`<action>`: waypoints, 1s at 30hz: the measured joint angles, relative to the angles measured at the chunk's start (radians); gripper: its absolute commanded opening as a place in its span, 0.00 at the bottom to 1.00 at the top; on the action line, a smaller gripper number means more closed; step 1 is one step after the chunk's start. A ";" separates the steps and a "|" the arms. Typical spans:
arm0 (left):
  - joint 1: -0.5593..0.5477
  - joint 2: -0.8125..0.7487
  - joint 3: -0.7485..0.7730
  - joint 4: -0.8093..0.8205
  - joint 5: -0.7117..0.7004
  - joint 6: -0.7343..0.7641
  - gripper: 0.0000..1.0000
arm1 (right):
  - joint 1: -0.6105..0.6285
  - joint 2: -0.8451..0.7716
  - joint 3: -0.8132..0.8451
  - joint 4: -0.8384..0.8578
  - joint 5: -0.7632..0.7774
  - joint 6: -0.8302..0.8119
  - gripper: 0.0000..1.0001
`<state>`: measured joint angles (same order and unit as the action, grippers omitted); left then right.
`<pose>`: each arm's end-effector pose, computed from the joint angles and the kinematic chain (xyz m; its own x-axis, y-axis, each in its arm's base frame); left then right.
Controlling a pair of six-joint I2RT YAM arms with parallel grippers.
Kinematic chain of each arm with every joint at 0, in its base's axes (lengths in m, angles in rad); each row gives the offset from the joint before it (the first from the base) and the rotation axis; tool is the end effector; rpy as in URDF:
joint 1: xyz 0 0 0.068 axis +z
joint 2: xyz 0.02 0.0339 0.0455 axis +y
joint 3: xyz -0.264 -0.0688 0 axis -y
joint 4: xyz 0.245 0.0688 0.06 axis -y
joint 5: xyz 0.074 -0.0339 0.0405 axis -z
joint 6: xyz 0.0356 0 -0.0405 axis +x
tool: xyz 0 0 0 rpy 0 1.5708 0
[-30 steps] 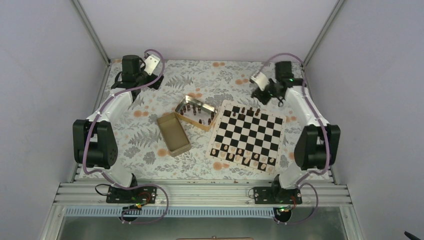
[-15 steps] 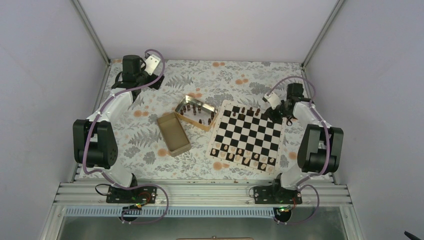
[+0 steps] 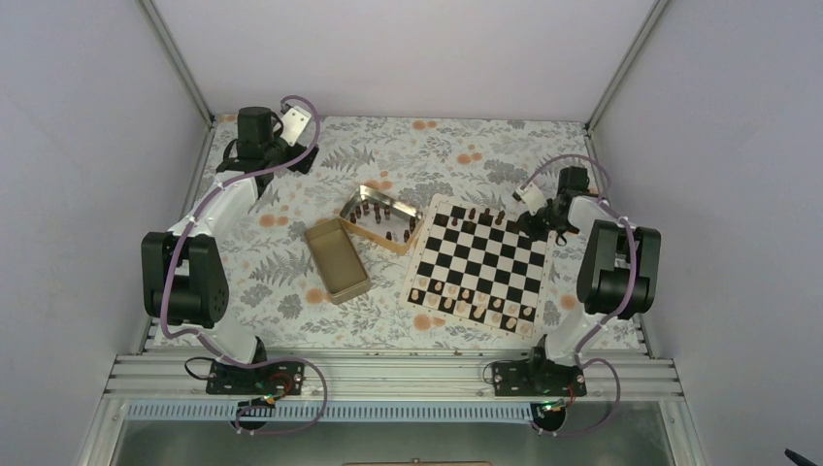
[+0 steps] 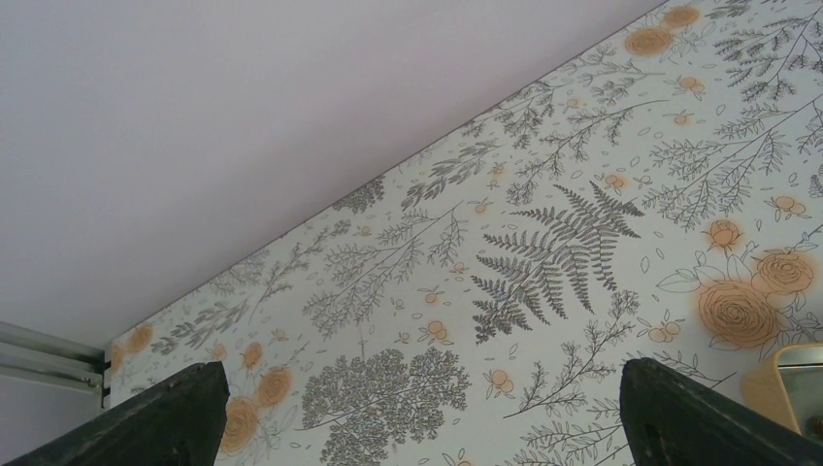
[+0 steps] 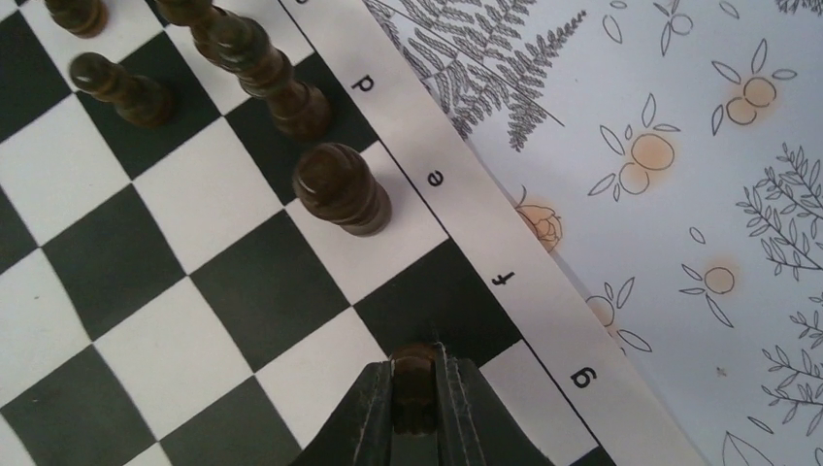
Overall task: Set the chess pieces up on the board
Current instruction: Place the chess piece on the chessboard.
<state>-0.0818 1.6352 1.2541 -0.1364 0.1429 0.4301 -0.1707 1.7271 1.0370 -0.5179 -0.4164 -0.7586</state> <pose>0.3800 -0.0362 0.2875 -0.3630 0.4439 -0.8193 0.3912 0.8706 0.2983 0.3238 -0.0412 0.1650 -0.6783 -0.5215 -0.5177 -0.6237 0.7811 0.0303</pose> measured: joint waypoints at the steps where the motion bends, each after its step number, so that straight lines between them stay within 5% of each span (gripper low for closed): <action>1: 0.000 0.000 0.000 0.000 0.000 0.000 1.00 | -0.002 0.006 0.000 0.003 0.000 0.000 0.12; 30: -0.005 0.000 0.000 0.000 0.000 0.000 1.00 | -0.101 0.014 0.000 0.020 -0.026 -0.026 0.13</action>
<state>-0.0868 1.6352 1.2541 -0.1364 0.1429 0.4301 -0.2718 1.7412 1.0370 -0.4976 -0.4419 -0.7845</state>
